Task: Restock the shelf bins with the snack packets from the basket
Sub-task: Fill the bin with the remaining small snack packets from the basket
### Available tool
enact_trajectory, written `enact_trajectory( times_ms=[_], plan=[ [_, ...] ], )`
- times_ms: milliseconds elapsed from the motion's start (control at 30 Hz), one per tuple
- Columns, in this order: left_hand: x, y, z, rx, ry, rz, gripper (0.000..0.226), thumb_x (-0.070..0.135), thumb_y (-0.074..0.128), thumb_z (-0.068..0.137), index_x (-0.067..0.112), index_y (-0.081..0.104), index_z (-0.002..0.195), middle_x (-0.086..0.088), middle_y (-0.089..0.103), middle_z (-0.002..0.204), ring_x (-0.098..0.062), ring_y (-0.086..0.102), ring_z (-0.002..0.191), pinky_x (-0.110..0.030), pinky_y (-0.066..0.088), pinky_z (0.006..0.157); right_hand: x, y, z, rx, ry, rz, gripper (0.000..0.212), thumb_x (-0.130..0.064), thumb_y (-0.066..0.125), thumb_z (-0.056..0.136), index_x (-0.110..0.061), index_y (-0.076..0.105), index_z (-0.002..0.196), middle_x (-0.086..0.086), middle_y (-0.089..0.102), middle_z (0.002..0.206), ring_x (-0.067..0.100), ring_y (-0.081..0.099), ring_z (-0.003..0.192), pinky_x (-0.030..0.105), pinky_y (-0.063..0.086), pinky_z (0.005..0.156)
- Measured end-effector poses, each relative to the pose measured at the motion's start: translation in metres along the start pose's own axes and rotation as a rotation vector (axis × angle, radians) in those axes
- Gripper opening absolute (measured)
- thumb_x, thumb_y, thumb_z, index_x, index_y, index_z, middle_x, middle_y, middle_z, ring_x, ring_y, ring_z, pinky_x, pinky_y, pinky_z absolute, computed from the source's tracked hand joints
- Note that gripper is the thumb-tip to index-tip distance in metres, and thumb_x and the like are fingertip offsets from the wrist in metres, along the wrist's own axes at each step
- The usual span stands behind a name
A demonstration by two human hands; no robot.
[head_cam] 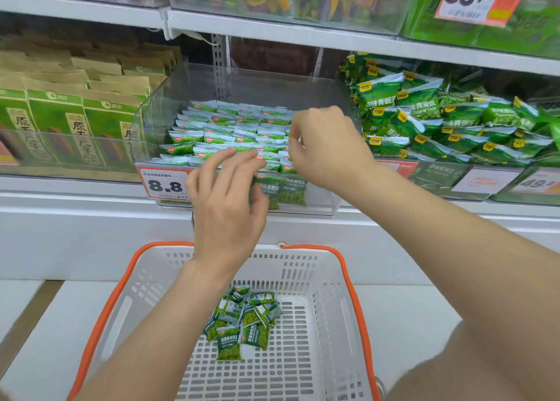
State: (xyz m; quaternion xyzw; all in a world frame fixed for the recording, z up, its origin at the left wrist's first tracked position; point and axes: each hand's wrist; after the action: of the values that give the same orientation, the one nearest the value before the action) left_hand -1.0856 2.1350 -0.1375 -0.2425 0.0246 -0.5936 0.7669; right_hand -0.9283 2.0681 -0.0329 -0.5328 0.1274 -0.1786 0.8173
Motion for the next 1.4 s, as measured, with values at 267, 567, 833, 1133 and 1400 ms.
enact_trajectory(
  times_ms=[267, 567, 833, 1133, 1400],
  plan=[
    [-0.037, 0.025, -0.085, -0.519, -0.051, -0.133, 0.013, 0.023, 0.061, 0.087, 0.016, 0.052, 0.093, -0.001, 0.057, 0.086, -0.029, 0.056, 0.078, -0.039, 0.042, 0.060, -0.042, 0.002, -0.075, -0.695, -0.424, 0.124, 0.012, -0.023, 0.061, 0.086, -0.020, 0.068, 0.077, -0.007, 0.065, 0.070, 0.019, 0.059, 0.073, 0.037, 0.056, 0.079],
    [-0.068, 0.036, -0.240, -1.626, -0.294, 0.270, 0.014, 0.025, 0.051, 0.102, 0.017, 0.050, 0.114, -0.008, 0.056, 0.123, -0.029, 0.064, 0.097, -0.043, 0.054, 0.075, -0.064, 0.072, -0.114, -0.981, -0.588, -0.162, 0.024, -0.013, 0.053, 0.094, -0.019, 0.044, 0.073, 0.003, 0.045, 0.076, 0.031, 0.063, 0.077, 0.047, 0.060, 0.077],
    [-0.090, 0.061, -0.313, -1.706, -0.343, 0.286, 0.082, 0.011, 0.067, 0.096, 0.015, 0.015, 0.159, -0.017, 0.010, 0.165, -0.044, 0.042, 0.141, -0.051, 0.047, 0.106, -0.068, 0.076, -0.101, -1.009, -0.555, -0.197, 0.027, -0.014, 0.052, 0.097, -0.020, 0.040, 0.073, 0.003, 0.045, 0.079, 0.032, 0.061, 0.079, 0.055, 0.055, 0.093],
    [-0.092, 0.068, -0.287, -1.756, -0.327, 0.367, 0.032, 0.026, 0.083, 0.083, 0.019, 0.059, 0.103, -0.001, 0.061, 0.106, -0.020, 0.063, 0.093, -0.036, 0.059, 0.079, -0.067, 0.076, -0.081, -1.020, -0.468, -0.145, 0.030, -0.017, 0.052, 0.101, -0.020, 0.039, 0.074, 0.002, 0.044, 0.082, 0.021, 0.050, 0.063, 0.030, 0.041, 0.052],
    [-0.082, 0.068, -0.192, -1.686, -0.516, -0.169, 0.039, 0.028, 0.084, 0.083, 0.010, 0.054, 0.102, -0.009, 0.054, 0.100, -0.025, 0.053, 0.085, -0.036, 0.041, 0.070, -0.061, 0.066, -0.070, -1.049, -0.425, -0.086, 0.033, -0.001, 0.051, 0.097, -0.015, 0.037, 0.070, 0.005, 0.045, 0.078, 0.025, 0.042, 0.063, 0.034, 0.036, 0.055]
  ],
)
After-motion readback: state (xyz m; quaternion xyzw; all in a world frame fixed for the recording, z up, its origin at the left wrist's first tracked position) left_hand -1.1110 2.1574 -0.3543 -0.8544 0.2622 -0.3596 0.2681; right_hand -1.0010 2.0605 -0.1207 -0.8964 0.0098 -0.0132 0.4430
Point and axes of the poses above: each hand's wrist, its own z-axis towards the middle knuckle, its own y-axis out of the palm, x = y × z
